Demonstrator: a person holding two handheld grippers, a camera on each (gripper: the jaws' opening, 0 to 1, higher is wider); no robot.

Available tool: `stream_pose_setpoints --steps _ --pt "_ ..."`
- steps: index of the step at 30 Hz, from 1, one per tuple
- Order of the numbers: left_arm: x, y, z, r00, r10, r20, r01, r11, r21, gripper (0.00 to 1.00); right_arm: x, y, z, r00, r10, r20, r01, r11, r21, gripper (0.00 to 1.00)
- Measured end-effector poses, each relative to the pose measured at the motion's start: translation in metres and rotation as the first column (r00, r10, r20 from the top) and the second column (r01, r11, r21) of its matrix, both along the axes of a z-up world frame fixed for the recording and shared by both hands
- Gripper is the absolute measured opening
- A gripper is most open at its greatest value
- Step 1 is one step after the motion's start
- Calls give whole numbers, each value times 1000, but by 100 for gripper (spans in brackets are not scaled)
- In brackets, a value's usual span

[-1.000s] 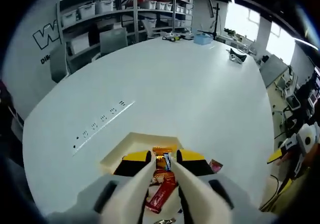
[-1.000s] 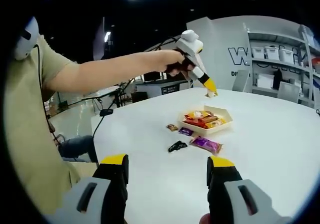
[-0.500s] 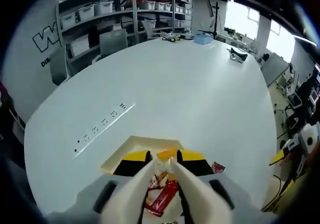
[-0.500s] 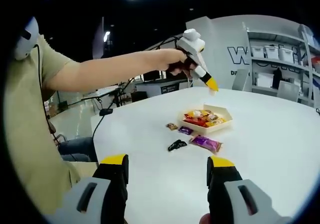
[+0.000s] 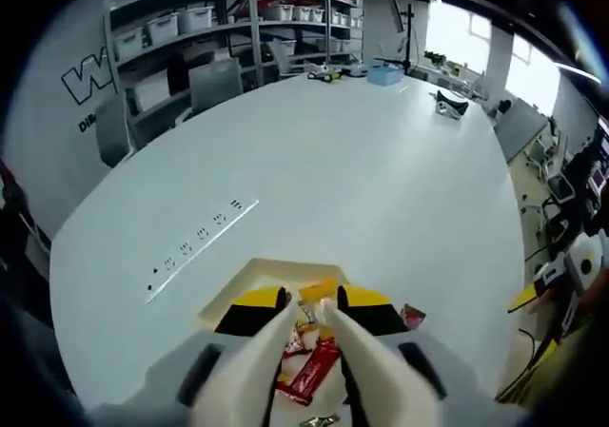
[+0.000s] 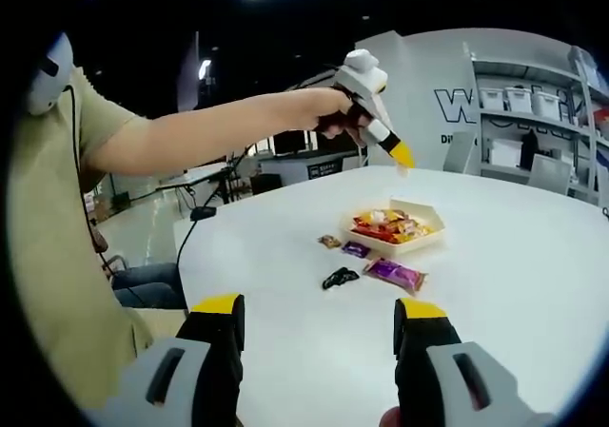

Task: Place the target food into the container with the food tongs after gripping and lifting it, then release it inside without dropping or visibly crushing the food.

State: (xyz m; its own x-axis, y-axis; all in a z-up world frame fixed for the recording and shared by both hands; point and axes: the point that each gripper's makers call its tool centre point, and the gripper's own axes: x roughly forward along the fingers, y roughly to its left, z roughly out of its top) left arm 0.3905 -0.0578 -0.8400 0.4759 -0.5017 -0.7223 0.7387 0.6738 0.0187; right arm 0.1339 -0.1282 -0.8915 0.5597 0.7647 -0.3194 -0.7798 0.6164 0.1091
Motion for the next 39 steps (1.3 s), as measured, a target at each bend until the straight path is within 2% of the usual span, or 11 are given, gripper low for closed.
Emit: stream_pose_setpoints --steps 9,15,18,28,33,39 --pt "-16 7 4 1000 -20 -1 20 1000 6 21 -1 3 0 1000 6 1 -6 1000 0 62" --pt "-33 15 -5 1000 -4 -21 4 1000 25 21 -1 5 -1 1000 8 0 -8 1000 0 62" --pt "-39 16 -7 999 3 -42 -3 1000 9 21 -2 7 0 1000 11 1 -11 1000 1 62" --pt "-61 19 -7 998 26 -60 -26 1000 -4 20 -2 9 2 1000 14 7 -15 1000 2 62" --pt "-75 20 -15 992 58 -108 -61 998 -30 20 -3 9 2 1000 16 7 -16 1000 2 61" --pt "-90 18 -26 989 68 -129 -73 997 -31 20 -3 9 5 1000 17 13 -17 1000 3 61"
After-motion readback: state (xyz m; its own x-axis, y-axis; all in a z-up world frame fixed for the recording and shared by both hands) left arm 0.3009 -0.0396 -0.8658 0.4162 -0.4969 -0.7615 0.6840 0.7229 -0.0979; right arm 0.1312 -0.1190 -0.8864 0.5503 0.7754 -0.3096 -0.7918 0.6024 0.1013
